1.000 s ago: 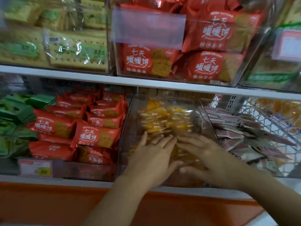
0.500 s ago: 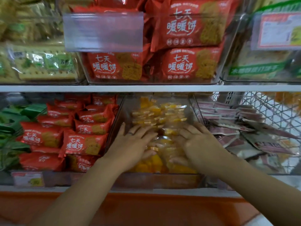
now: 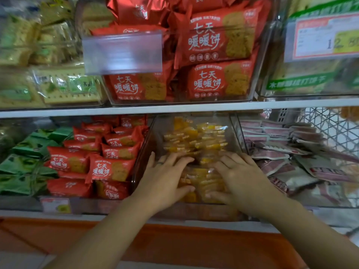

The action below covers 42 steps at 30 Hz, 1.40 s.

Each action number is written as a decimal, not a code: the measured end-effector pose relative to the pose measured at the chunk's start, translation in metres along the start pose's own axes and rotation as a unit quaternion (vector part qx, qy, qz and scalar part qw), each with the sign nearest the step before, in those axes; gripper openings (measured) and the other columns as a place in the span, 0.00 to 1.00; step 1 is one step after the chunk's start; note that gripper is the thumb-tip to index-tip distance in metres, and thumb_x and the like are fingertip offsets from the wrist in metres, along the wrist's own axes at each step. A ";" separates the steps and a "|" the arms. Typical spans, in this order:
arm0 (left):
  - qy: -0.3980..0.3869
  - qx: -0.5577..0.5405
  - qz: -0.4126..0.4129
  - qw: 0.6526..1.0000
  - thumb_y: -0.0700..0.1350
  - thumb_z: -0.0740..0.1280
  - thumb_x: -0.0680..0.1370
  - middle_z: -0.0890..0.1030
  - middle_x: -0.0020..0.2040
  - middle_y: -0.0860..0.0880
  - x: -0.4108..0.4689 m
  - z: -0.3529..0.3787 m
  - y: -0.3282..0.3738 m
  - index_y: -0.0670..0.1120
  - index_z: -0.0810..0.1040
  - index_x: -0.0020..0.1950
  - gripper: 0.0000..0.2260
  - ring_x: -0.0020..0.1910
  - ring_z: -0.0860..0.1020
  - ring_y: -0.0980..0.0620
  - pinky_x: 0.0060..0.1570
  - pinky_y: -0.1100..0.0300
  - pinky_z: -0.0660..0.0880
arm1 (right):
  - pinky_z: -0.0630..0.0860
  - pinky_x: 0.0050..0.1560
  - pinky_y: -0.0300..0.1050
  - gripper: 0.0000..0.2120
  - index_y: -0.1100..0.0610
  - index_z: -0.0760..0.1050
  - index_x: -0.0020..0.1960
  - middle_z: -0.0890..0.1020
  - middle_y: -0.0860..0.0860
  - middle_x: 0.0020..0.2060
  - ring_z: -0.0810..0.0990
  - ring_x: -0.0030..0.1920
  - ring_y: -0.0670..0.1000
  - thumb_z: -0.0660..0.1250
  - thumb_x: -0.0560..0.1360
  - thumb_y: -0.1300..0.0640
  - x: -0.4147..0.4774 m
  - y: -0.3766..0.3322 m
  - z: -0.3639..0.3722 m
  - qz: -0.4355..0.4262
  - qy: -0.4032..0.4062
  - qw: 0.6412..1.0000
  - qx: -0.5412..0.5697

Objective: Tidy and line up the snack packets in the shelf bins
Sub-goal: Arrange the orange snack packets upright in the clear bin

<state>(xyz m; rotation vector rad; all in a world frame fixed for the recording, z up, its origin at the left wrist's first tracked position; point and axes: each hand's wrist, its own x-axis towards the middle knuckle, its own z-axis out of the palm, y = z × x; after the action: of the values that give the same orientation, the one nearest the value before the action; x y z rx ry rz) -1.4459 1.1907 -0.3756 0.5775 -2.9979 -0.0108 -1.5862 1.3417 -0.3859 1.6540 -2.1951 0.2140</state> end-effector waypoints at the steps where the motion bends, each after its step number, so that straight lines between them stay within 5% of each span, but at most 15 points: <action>1: 0.017 -0.008 -0.016 1.000 0.64 0.61 0.74 0.58 0.73 0.58 -0.002 0.003 0.003 0.60 0.55 0.74 0.31 0.73 0.58 0.52 0.74 0.42 0.45 | 0.76 0.54 0.52 0.31 0.51 0.80 0.50 0.82 0.48 0.46 0.81 0.52 0.52 0.53 0.65 0.30 0.001 0.000 -0.002 0.000 0.005 1.000 0.011; 10: 0.044 0.052 -0.029 0.997 0.69 0.61 0.71 0.66 0.69 0.55 0.004 0.013 0.012 0.59 0.67 0.69 0.29 0.70 0.62 0.51 0.72 0.40 0.45 | 0.58 0.54 0.46 0.30 0.50 0.77 0.43 0.81 0.47 0.43 0.79 0.51 0.53 0.54 0.59 0.28 0.001 0.002 0.003 0.017 0.022 0.999 0.034; 17: 0.033 0.052 -0.049 0.997 0.61 0.64 0.72 0.67 0.68 0.54 0.010 0.011 0.009 0.58 0.66 0.69 0.26 0.69 0.63 0.49 0.71 0.37 0.47 | 0.72 0.56 0.58 0.34 0.45 0.78 0.59 0.82 0.51 0.47 0.80 0.51 0.56 0.52 0.62 0.29 -0.002 0.000 0.003 0.001 0.002 1.000 0.006; 22: 0.018 0.076 -0.061 0.995 0.52 0.67 0.74 0.65 0.69 0.51 0.005 0.011 0.003 0.58 0.64 0.71 0.27 0.70 0.62 0.46 0.70 0.35 0.48 | 0.70 0.59 0.63 0.28 0.44 0.81 0.53 0.81 0.50 0.46 0.78 0.52 0.58 0.59 0.61 0.30 -0.005 0.000 0.001 0.005 -0.023 0.999 0.035; 29: 0.023 -0.020 0.016 0.999 0.54 0.66 0.76 0.63 0.71 0.54 0.002 0.008 -0.007 0.62 0.65 0.71 0.23 0.71 0.60 0.49 0.73 0.40 0.46 | 0.70 0.61 0.63 0.23 0.48 0.81 0.46 0.81 0.49 0.44 0.79 0.52 0.57 0.67 0.59 0.33 -0.008 -0.001 0.007 -0.009 0.019 0.998 0.052; 34: 0.187 0.016 0.082 0.979 0.49 0.75 0.69 0.75 0.51 0.50 -0.005 0.010 -0.004 0.51 0.79 0.55 0.16 0.52 0.71 0.49 0.57 0.48 0.71 | 0.65 0.65 0.64 0.29 0.50 0.79 0.53 0.81 0.49 0.49 0.78 0.57 0.56 0.70 0.59 0.33 -0.011 0.003 0.007 -0.017 0.021 0.998 0.063; 39: 0.200 0.015 0.095 0.975 0.50 0.67 0.72 0.81 0.44 0.57 -0.014 0.009 -0.004 0.53 0.78 0.47 0.05 0.46 0.77 0.54 0.54 0.57 0.65 | 0.59 0.67 0.68 0.27 0.50 0.80 0.50 0.80 0.48 0.48 0.77 0.58 0.55 0.68 0.59 0.33 -0.023 0.018 -0.005 0.020 0.058 0.995 0.082; 42: 0.142 0.012 0.071 0.987 0.51 0.63 0.73 0.83 0.44 0.57 -0.014 -0.001 0.003 0.55 0.81 0.50 0.09 0.47 0.80 0.54 0.54 0.55 0.67 | 0.57 0.67 0.69 0.23 0.49 0.81 0.46 0.80 0.46 0.44 0.76 0.57 0.53 0.67 0.60 0.34 -0.028 0.024 -0.010 0.025 0.050 0.995 0.078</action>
<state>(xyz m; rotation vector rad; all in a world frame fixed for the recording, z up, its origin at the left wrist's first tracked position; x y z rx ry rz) -1.4338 1.1988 -0.3760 0.3339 -2.7557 0.1089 -1.6002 1.3771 -0.3853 1.6322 -2.1931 0.4834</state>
